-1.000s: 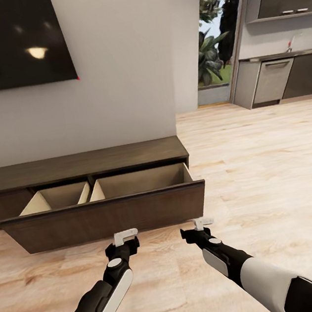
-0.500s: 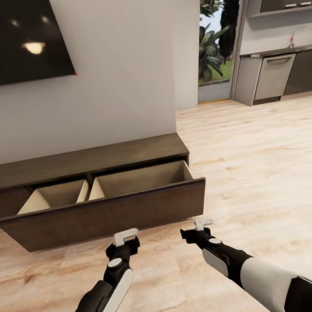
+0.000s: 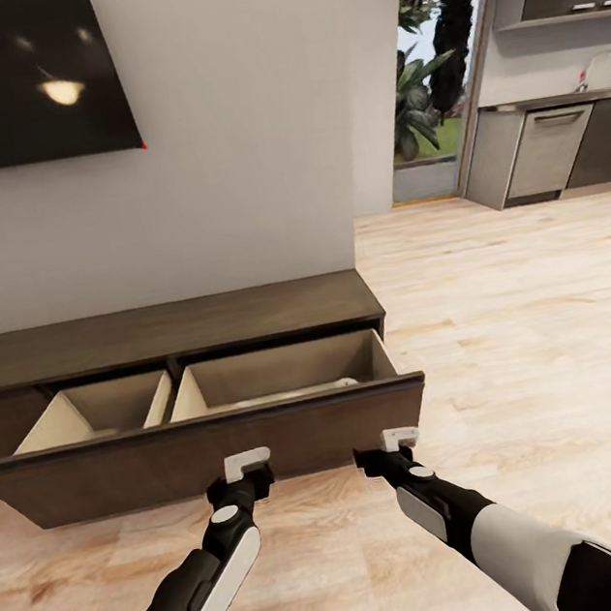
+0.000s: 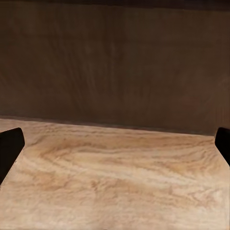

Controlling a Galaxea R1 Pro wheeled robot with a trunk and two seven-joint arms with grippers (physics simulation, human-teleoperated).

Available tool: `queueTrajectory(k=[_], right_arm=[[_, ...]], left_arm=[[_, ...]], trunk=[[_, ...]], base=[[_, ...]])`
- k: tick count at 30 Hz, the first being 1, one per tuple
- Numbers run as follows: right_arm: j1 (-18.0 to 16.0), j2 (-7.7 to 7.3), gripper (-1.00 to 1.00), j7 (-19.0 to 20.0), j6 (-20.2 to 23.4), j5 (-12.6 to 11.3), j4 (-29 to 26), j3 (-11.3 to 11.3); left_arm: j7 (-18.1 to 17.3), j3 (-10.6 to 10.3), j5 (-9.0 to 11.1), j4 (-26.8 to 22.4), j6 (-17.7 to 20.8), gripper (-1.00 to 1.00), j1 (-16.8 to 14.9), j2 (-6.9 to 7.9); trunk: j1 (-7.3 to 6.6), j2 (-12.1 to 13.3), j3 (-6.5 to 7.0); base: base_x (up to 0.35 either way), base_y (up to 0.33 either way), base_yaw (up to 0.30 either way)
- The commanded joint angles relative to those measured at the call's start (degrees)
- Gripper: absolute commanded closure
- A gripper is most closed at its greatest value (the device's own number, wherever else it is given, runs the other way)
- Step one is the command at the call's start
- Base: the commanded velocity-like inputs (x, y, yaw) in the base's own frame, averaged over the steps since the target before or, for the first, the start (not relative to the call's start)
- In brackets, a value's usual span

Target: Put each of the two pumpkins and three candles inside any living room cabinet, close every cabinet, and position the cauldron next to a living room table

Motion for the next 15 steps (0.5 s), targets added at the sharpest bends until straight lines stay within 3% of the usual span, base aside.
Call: queueTrajectory(k=[1, 8, 15], right_arm=[[-0.06, -0.01, -1.00, -0.31, -0.28, -0.59, 0.01, 0.49], [-0.06, -0.02, -1.00, -0.31, -0.28, -0.59, -0.01, 0.49], [-0.06, 0.02, -1.00, -0.31, -0.28, -0.59, 0.04, 0.49]], left_arm=[[0.45, -0.22, 0.31, -0.09, 0.17, -1.00, -0.06, 0.07], [0.44, -0.23, 0.34, -0.09, 0.19, -1.00, -0.06, 0.08], [0.43, -0.29, 0.34, -0.09, 0.17, -1.00, -0.06, 0.08]], trunk=[[0.02, -0.02, -0.05], [0.02, -0.02, -0.05], [0.02, -0.02, -0.05]], base=[[0.319, 0.078, 0.000], [0.265, 0.055, 0.000], [0.034, 0.004, 0.000]])
